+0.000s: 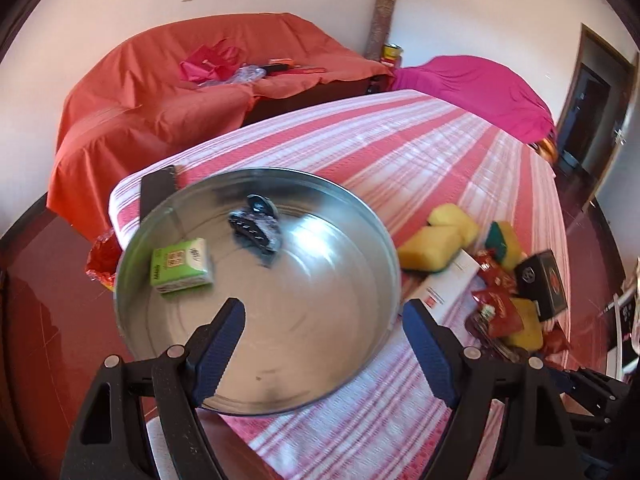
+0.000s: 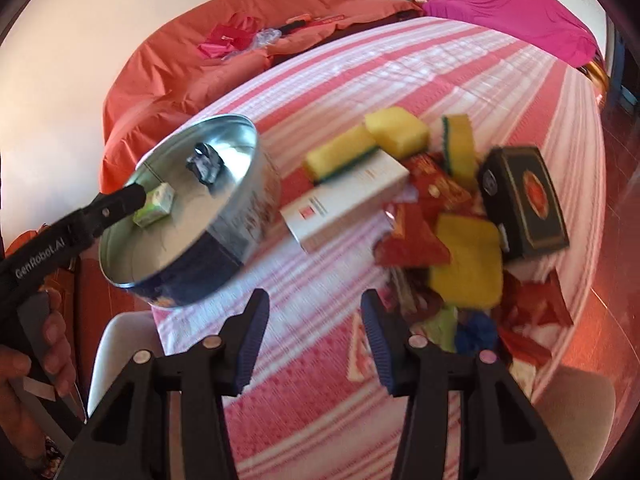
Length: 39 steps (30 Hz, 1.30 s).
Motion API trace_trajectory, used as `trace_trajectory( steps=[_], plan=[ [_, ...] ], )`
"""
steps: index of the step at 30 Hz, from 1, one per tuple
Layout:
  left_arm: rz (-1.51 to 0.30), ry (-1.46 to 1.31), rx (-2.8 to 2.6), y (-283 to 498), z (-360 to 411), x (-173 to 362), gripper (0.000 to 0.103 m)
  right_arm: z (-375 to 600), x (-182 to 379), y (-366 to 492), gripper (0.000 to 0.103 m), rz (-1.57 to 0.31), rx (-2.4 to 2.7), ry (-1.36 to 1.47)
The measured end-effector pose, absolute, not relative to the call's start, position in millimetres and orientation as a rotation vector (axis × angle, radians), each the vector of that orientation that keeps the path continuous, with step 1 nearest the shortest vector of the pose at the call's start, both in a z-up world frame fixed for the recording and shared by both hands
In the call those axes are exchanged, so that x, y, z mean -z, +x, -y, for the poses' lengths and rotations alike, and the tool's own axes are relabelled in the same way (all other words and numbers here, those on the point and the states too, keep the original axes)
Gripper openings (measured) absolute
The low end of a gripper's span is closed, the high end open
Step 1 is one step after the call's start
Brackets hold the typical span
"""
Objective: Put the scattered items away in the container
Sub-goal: 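Drop the tissue pack into the tin with the left gripper while the right gripper drops the claw clip, then grasp the pink candy packet with the left gripper while the right gripper grasps the red snack packet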
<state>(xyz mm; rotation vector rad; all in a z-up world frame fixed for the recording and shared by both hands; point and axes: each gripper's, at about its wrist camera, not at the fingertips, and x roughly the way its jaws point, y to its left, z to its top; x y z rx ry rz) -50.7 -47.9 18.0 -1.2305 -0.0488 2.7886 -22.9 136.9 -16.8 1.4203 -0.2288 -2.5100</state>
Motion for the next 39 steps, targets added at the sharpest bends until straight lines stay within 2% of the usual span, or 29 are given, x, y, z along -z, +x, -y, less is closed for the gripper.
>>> trace_trajectory(
  steps=[11,16,21,29,39],
  plan=[
    [-0.097,-1.209,-2.577,-25.4,-28.1,6.1,0.083,-215.7,27.8,35.7,0.049,0.338,2.717,1.456],
    [-0.185,-1.225,-2.507,-20.8,-47.5,23.1,0.083,-244.0,45.1,35.1,0.051,0.498,2.722,1.552],
    [-0.248,-1.23,-2.455,-19.6,-55.1,35.1,0.083,-252.3,56.6,25.1,0.054,0.556,2.69,1.605],
    [-0.348,-1.165,-2.315,-25.4,-72.8,42.9,0.083,-243.8,62.9,17.2,0.049,0.488,2.666,1.574],
    [-0.425,-1.201,-2.04,-48.5,-95.2,64.5,0.083,-247.1,65.5,20.0,0.048,0.53,2.653,1.546]
  ],
)
